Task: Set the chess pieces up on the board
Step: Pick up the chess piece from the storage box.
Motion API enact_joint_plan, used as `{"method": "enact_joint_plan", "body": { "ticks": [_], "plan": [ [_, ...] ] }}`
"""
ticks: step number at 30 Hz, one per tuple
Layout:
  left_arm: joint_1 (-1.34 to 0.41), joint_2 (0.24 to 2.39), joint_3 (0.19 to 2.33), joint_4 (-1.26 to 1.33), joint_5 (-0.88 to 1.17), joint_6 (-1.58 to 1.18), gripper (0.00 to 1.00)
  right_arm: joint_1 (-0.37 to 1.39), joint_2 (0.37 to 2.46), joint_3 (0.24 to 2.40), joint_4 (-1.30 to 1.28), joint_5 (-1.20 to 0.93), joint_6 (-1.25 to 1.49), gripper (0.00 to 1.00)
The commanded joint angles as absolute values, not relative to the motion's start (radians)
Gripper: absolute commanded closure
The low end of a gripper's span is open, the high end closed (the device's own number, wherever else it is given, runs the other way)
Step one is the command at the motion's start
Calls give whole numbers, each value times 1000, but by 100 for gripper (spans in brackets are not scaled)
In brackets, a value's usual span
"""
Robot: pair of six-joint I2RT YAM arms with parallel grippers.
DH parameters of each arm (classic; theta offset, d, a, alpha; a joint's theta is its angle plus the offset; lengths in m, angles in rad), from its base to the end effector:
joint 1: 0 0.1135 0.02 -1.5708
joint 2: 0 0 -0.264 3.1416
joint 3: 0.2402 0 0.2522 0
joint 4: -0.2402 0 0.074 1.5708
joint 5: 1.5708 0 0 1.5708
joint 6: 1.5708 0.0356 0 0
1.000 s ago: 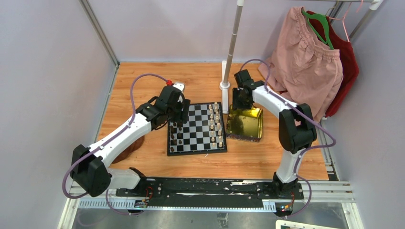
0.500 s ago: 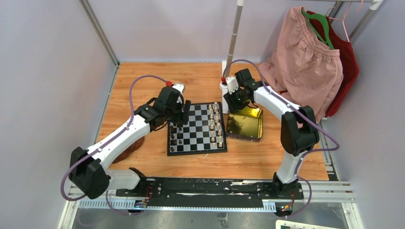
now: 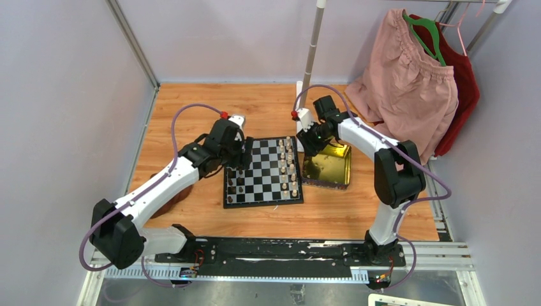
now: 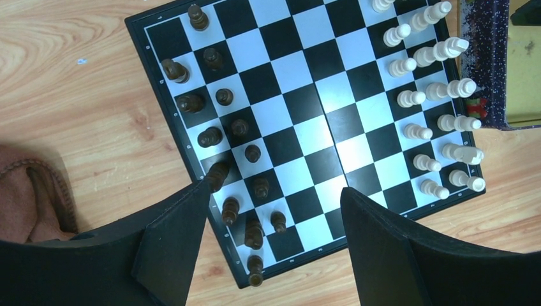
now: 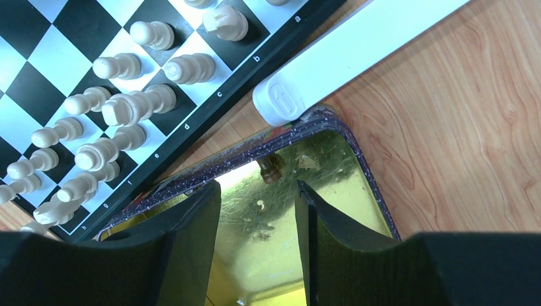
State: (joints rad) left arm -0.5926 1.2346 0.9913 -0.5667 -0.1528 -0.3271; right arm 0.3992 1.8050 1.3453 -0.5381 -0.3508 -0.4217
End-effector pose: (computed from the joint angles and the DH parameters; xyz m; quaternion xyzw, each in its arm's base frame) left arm 0.2190 -0.1409 0.2829 0.0945 0.9214 -0.1008 0.3632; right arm 0.3506 0.1612 0.2251 -0.4221 0.8464 0.1642 0.2801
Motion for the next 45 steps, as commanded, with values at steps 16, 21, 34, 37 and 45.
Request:
{"method": "enact_joint_plan", "body": {
  "ticks": [16,21,34,37,45],
  "plan": [
    [-599,1290,1018,-521,-129,-347,20,379,1872,1293,-442,-429,-476,54],
    [-599,1321,1031,-523,-126,-345,20,373,1893,1279,-404,-460,-470,57],
    [-598,1380,1080,-529,-128,-351,20,363,1974,1369,-461,-495,-485,65],
    [-598,1391,1087,-529,-126,-350,20,355,1971,1374,-461,-505,-480,70],
    [-599,1399,1109,-547,-130,-341,20,351,1938,1364,-460,-488,-446,80]
  ]
}}
